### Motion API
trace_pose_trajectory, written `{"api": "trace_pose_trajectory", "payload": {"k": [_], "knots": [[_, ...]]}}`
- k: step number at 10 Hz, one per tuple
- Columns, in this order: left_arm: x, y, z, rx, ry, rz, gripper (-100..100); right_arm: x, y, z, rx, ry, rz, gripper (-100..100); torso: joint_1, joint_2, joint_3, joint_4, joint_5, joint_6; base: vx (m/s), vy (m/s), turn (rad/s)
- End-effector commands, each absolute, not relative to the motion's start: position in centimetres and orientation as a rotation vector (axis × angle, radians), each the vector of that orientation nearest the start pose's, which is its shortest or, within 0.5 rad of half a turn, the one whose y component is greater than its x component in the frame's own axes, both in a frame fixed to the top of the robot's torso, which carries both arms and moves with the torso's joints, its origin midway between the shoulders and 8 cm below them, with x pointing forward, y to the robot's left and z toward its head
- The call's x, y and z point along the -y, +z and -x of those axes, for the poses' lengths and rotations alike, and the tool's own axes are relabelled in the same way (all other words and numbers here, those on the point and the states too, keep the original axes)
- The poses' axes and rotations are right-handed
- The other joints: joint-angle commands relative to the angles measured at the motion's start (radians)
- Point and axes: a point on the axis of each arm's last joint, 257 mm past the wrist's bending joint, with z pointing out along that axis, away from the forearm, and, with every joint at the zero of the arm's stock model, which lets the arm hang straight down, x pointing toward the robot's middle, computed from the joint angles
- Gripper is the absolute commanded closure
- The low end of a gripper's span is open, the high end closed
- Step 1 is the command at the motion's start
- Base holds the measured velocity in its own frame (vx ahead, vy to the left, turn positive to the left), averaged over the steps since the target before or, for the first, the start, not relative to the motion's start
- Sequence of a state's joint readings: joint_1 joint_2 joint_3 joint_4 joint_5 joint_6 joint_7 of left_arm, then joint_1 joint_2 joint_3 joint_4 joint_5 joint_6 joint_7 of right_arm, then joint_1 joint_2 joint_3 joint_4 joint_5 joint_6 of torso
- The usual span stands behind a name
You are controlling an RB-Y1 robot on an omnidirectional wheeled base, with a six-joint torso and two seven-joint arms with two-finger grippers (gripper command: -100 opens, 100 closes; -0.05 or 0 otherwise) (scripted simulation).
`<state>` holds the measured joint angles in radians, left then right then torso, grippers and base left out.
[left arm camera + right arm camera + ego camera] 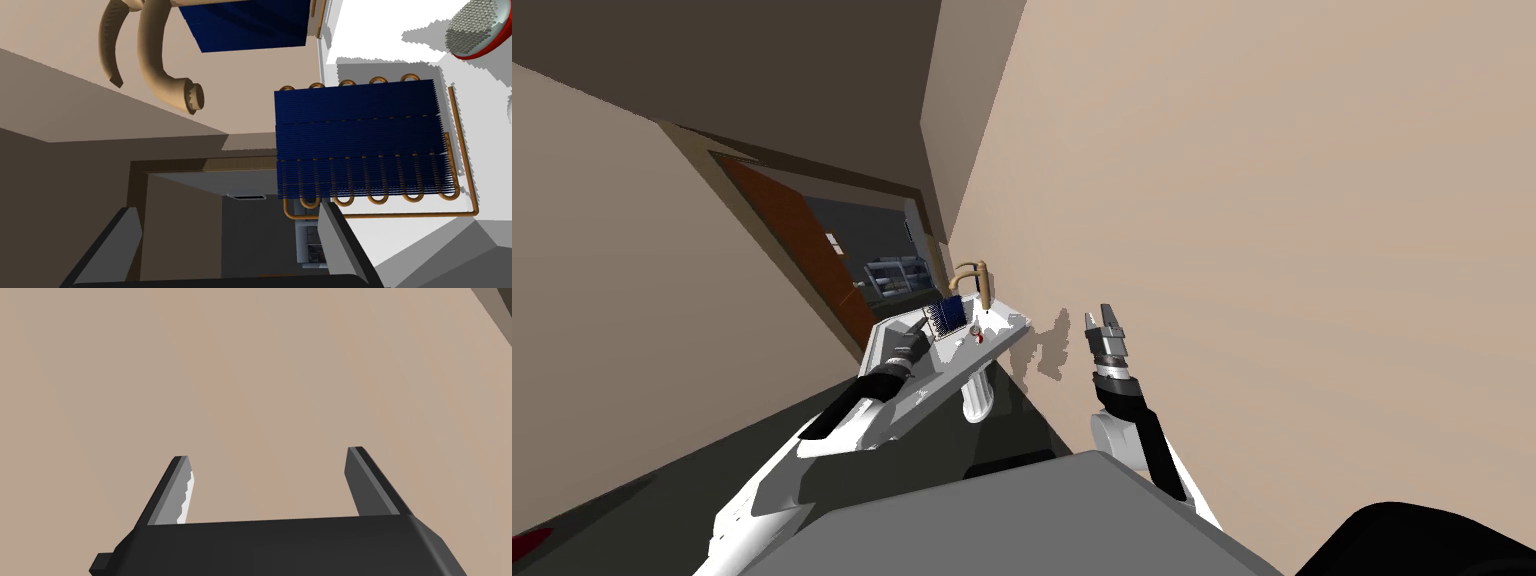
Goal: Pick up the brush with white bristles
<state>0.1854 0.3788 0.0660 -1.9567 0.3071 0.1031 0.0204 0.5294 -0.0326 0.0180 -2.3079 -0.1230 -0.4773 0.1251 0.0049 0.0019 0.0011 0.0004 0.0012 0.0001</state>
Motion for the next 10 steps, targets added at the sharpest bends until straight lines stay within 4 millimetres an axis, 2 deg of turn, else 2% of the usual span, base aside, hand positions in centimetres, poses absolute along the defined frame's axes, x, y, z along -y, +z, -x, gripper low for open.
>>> {"api": "trace_pose_trajectory", "payload": {"k": [1,2,4,7,10], "knots": [[-33.1,-13.5,-49.9,-1.205,-1.189,1.109,-100,28.7,2.3,-34.0,-0.614,1.269,-0.685,0,0.0,0.0,0.0,0.0,0.0,0.0,-0.048,0.052,-0.118],[-33.8,-14.1,-50.7,-1.23,-1.171,1.127,-100,28.7,2.3,-34.0,-0.614,1.269,-0.686,0,0.0,0.0,0.0,0.0,0.0,-0.001,-0.038,0.047,-0.221],[-33.9,-15.0,-50.8,-1.255,-1.153,1.153,-100,28.7,2.3,-34.0,-0.614,1.269,-0.686,0,-0.001,-0.001,-0.001,0.0,0.0,-0.001,-0.023,0.029,-0.056],[-35.7,-17.4,-52.2,-1.334,-1.087,1.224,-100,28.7,2.3,-34.0,-0.614,1.269,-0.686,0,-0.002,-0.002,-0.001,0.0,0.0,-0.001,-0.031,0.036,-0.203],[-36.7,-19.2,-52.7,-1.39,-1.035,1.281,-100,28.7,2.3,-34.0,-0.614,1.269,-0.686,0,0.0,-0.002,-0.001,0.0,0.0,0.0,-0.026,0.05,-0.164]]}}
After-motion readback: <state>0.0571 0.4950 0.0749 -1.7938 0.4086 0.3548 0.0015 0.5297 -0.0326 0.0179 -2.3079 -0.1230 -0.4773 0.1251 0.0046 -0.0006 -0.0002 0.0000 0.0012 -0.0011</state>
